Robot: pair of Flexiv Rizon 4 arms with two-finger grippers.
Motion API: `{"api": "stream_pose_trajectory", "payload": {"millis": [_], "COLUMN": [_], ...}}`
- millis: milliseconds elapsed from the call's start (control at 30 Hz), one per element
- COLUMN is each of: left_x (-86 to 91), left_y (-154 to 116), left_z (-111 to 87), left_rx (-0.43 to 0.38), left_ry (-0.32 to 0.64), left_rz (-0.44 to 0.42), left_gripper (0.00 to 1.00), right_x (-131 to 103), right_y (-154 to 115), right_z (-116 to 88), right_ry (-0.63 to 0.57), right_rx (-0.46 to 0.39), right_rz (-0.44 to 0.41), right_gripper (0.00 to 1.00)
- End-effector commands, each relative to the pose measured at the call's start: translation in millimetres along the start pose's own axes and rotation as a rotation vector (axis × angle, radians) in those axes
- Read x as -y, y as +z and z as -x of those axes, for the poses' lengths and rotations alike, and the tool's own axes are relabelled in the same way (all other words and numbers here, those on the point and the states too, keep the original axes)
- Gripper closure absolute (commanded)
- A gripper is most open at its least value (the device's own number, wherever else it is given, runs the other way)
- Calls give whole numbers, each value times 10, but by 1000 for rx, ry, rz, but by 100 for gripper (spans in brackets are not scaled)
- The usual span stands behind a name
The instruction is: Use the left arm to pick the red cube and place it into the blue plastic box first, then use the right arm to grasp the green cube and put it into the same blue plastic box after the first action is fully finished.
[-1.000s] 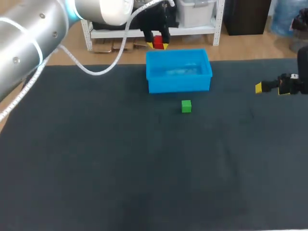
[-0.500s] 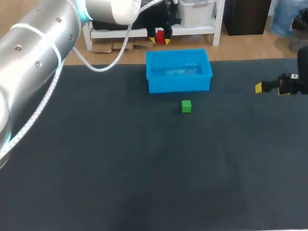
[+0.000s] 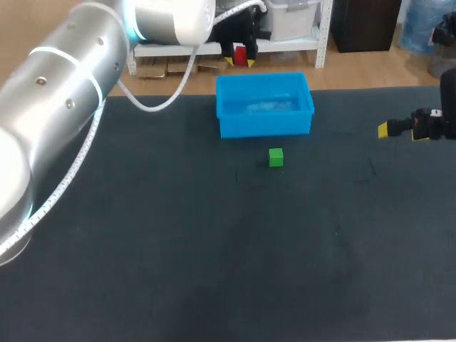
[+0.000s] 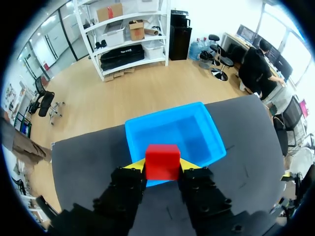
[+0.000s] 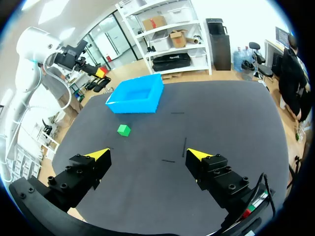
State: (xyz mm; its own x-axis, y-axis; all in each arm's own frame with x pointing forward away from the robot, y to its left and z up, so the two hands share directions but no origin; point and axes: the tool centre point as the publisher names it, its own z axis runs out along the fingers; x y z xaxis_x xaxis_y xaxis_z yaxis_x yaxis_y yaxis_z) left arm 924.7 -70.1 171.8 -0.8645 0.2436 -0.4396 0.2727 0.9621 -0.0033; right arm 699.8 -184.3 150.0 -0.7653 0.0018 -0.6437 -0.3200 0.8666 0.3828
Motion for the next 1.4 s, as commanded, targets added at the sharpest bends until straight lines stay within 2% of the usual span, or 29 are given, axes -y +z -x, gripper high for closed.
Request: {"api": "stream_pose_trajectory", "payload": {"millis": [33, 1400], "left_x": [14, -37], "left_y": [121, 781], "left_z": [169, 113], "left_rx": [-120, -190], "left_ry": [0, -50], "left_rz": [-3, 8], "left_gripper": [100, 100], "right_x": [4, 4], "right_y": [0, 0], "right_z": [1, 1], "right_ry": [-1, -1], "right_rx": [-1, -1], "right_rz": [1, 1], "right_gripper": [0, 0]}}
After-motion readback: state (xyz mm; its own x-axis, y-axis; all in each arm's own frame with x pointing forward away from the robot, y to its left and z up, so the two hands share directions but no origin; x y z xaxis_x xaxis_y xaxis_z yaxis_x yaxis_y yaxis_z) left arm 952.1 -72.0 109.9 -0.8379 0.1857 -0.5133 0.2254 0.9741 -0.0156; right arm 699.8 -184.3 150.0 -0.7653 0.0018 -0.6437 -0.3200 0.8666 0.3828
